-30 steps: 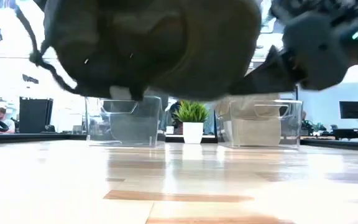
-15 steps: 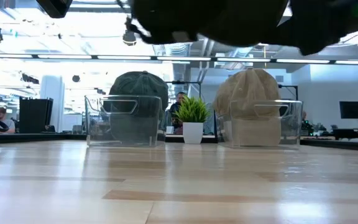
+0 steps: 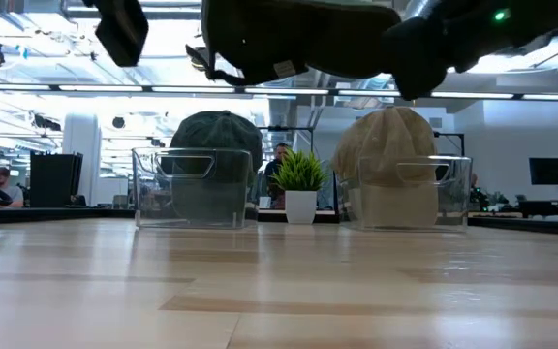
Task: Pick & Place hat
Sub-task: Put the black cap into the left transparent container
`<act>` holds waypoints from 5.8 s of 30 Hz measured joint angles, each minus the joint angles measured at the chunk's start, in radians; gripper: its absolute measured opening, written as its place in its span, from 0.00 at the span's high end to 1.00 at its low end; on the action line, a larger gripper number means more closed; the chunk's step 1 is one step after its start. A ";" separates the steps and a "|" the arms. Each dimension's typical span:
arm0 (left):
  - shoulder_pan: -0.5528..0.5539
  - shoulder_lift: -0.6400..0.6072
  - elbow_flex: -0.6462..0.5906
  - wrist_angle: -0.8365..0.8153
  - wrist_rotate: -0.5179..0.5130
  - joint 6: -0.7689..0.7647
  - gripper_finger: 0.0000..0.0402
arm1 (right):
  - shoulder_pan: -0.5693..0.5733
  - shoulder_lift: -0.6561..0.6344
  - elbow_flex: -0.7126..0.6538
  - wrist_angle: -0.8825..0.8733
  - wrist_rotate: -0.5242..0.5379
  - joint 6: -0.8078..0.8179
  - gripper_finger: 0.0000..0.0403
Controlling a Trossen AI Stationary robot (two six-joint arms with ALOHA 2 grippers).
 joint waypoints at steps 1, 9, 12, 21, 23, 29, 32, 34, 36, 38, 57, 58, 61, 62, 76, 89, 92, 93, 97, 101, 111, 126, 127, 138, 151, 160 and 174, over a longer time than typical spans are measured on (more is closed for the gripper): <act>0.010 0.008 0.000 0.013 0.012 0.000 0.98 | -0.007 0.000 0.000 0.000 0.000 0.000 1.00; 0.089 0.093 0.002 0.110 0.024 -0.022 0.98 | -0.031 0.000 0.000 0.002 -0.001 0.000 1.00; 0.123 0.130 0.026 0.111 0.035 -0.050 0.98 | -0.030 0.000 0.000 0.002 -0.002 0.000 1.00; 0.207 0.180 0.121 0.115 0.174 -0.069 0.98 | -0.030 0.001 0.000 0.001 -0.002 0.000 1.00; 0.215 0.180 0.132 0.115 0.179 -0.072 0.98 | -0.030 0.001 0.000 0.000 -0.002 -0.001 1.00; 0.234 0.180 0.146 0.114 0.180 -0.080 0.98 | -0.029 0.001 0.000 -0.001 -0.002 -0.008 1.00; 0.248 0.180 0.146 0.114 0.179 -0.080 0.98 | -0.029 0.001 0.000 0.000 -0.002 -0.021 1.00; 0.260 0.180 0.146 0.113 0.179 -0.094 0.98 | -0.029 0.001 0.000 -0.001 -0.002 -0.028 1.00; 0.273 0.180 0.146 0.114 0.180 -0.094 0.98 | -0.029 0.001 0.000 0.000 -0.002 -0.029 0.99; 0.283 0.180 0.146 0.110 0.180 -0.081 0.98 | -0.029 0.001 0.000 -0.001 -0.001 -0.033 0.99; 0.317 0.180 0.145 0.019 0.228 -0.099 0.61 | -0.029 0.001 -0.001 0.000 -0.001 -0.052 0.99; 0.317 0.180 0.145 0.019 0.227 -0.101 0.58 | -0.029 0.001 -0.001 0.002 -0.001 -0.052 0.99; 0.320 0.180 0.146 0.020 0.206 -0.105 0.53 | -0.029 0.001 -0.001 0.009 -0.002 -0.052 0.99; 0.320 0.180 0.145 0.020 0.188 -0.105 0.52 | -0.029 0.001 -0.001 0.014 -0.002 -0.052 0.99; 0.363 0.179 0.145 0.117 0.092 -0.106 0.53 | -0.029 0.001 -0.001 0.022 -0.002 -0.043 0.99; 0.364 0.178 0.145 0.136 0.188 -0.058 0.91 | -0.030 0.001 -0.001 0.022 -0.084 -0.051 0.93; 0.364 0.168 0.143 0.131 0.238 -0.043 0.97 | -0.030 0.001 -0.001 0.023 -0.144 -0.079 0.92; 0.364 0.159 0.143 0.125 0.252 -0.036 0.96 | -0.030 0.001 -0.001 0.024 -0.146 -0.084 0.92; 0.361 0.111 0.143 0.103 0.326 0.019 0.96 | -0.028 0.000 0.000 0.024 -0.154 -0.125 0.91; 0.344 0.022 0.146 -0.043 0.397 0.066 0.97 | -0.021 0.001 0.000 0.018 -0.162 -0.165 0.89; 0.205 -0.168 0.145 -0.533 0.416 0.089 0.96 | -0.012 0.001 0.000 0.009 -0.079 -0.182 0.69; -0.036 -0.153 0.102 -0.749 0.252 0.011 0.95 | 0.012 -0.036 0.000 0.092 -0.001 -0.184 0.73; -0.043 -0.150 0.090 -0.748 0.235 -0.008 0.95 | 0.012 -0.040 0.000 0.100 -0.002 -0.187 0.75; -0.046 -0.149 -0.003 -0.739 0.136 -0.127 0.95 | 0.068 -0.134 0.118 0.109 -0.331 -0.439 0.86; -0.046 -0.148 -0.002 -0.684 0.137 -0.096 0.95 | -0.101 -0.127 0.627 -0.685 -1.269 -0.147 0.76; -0.046 -0.148 -0.002 -0.672 0.137 -0.088 0.95 | -0.226 0.077 0.858 -0.872 -1.528 -0.171 0.56; -0.046 -0.148 -0.002 -0.656 0.159 -0.040 0.95 | -0.300 0.186 0.907 -0.761 -1.522 -0.269 0.44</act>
